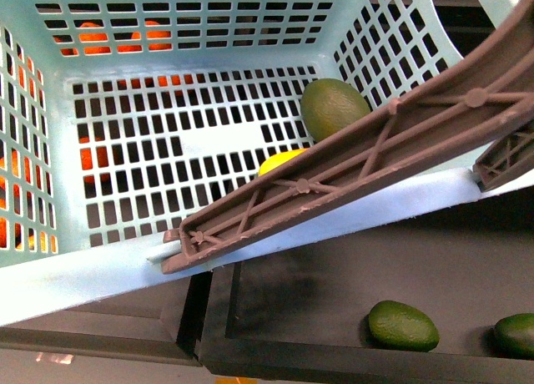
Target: Pick mango and avocado into basket
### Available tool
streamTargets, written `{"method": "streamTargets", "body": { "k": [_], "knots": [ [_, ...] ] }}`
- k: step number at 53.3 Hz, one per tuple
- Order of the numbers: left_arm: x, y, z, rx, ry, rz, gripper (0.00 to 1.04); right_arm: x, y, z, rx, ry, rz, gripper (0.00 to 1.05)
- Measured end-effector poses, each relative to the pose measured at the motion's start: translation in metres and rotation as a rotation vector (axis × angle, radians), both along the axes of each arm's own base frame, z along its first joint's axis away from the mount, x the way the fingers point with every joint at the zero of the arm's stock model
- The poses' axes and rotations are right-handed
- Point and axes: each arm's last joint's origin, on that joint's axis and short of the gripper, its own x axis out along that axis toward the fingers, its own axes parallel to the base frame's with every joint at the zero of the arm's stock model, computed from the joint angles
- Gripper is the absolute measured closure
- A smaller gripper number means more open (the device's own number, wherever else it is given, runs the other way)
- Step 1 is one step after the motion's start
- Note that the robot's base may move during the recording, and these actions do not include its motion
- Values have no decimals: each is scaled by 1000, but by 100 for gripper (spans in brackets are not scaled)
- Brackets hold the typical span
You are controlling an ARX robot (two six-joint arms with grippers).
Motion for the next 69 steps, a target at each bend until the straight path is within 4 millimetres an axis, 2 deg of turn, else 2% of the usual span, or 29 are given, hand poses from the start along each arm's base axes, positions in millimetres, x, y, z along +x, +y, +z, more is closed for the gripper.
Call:
{"method": "streamTargets", "body": {
  "k": [3, 6, 19, 26, 45, 69],
  "knots": [
    [0, 0, 0, -1, 1, 0, 92, -10, -7, -3, 11, -139, -13, 24],
    [0, 0, 0, 1, -1, 2, 92, -21, -13, -10, 14, -198, 2, 35],
    [0, 0, 0, 2, -1, 3, 92, -60, -17, -49, 13, -189, -13, 85],
    [0, 0, 0, 2, -1, 3, 92, -70, -17, -56, 13, -193, -13, 103],
    [0, 0, 0, 2, -2, 4, 92, -100, -17, -76, 12, -193, -12, 103],
    [0, 0, 0, 2, -1, 3, 92, -119, -17, -88, 12, -207, -11, 103]
  ]
}}
